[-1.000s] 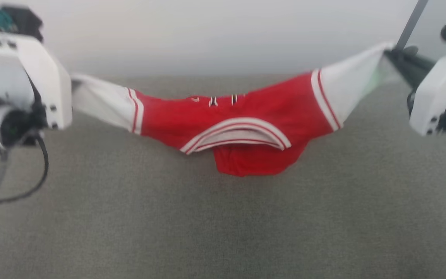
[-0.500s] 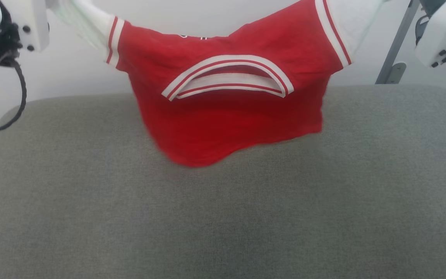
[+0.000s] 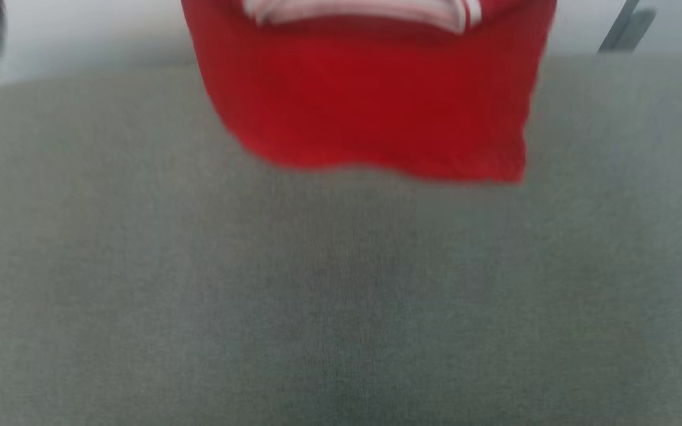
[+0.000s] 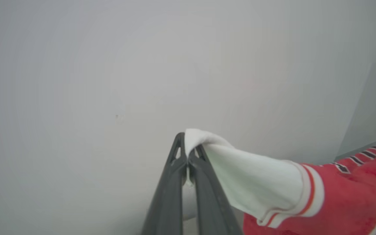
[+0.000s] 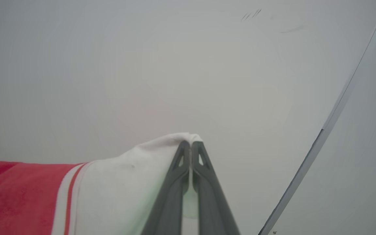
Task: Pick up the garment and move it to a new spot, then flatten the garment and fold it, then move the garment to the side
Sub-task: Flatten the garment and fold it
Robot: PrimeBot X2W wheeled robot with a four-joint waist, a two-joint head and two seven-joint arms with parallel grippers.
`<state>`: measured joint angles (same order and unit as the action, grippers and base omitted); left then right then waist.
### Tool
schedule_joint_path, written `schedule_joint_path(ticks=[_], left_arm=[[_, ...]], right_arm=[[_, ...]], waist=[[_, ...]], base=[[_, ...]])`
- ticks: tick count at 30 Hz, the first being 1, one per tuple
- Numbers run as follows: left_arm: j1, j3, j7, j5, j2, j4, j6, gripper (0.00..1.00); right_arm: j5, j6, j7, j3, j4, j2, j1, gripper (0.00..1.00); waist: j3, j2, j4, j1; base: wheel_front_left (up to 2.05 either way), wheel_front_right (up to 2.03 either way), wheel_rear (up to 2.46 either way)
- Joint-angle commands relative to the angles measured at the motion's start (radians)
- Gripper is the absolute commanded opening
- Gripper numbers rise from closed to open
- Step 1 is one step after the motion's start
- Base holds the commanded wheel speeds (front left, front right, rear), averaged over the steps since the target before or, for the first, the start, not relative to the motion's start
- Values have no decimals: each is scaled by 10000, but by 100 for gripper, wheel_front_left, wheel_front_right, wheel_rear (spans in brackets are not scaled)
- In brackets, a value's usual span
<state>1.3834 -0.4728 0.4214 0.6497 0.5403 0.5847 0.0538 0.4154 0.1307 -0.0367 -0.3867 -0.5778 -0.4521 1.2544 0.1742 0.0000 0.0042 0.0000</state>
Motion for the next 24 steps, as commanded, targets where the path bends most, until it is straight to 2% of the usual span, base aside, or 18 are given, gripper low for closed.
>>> schedule_joint_path(ticks=[1, 7, 10, 13, 17, 21, 24], left_arm=[[591, 106, -601, -259, -69, 331, 46, 0], [2152, 139, -3064, -972, -493, 1428, 37, 0], [2565, 59, -4315, -1307, -700, 1893, 95, 0], [2452, -48, -5219, -1393, -925, 2460, 203, 0], [1870, -328, -5282, -1195, -1148, 3487, 481, 0], [918, -663, -4592, -777, -1342, 4290, 698, 0], [57, -969, -3810, -215, -1477, 4394, 747, 0]], right_arm=[[-443, -1, 515, 7, -423, 183, 418, 0], [-2353, -1, 2583, 591, -1998, 596, 2017, 0], [-3477, -1, 2963, 1079, -2335, 789, 2553, 0], [-4194, -1, 3024, 1303, -2469, 1130, 2284, 0], [-4215, -3, 3022, 1056, -2930, 1364, 1539, 0], [-3477, -6, 3023, 377, -3791, 1450, 662, 0], [-2675, -6, 2741, -247, -4154, 1415, 63, 0]], waist=[[996, 0, -2, 0], [2037, 0, 107, 0], [2375, 0, 217, 0], [2474, 0, 316, 0], [2269, 0, 410, 0], [1828, 0, 462, 0], [1454, 0, 478, 0]], base=[[0, 0, 0], [0, 0, 0], [0, 0, 0], [0, 0, 0], [0, 0, 0], [0, 0, 0], [0, 0, 0]])
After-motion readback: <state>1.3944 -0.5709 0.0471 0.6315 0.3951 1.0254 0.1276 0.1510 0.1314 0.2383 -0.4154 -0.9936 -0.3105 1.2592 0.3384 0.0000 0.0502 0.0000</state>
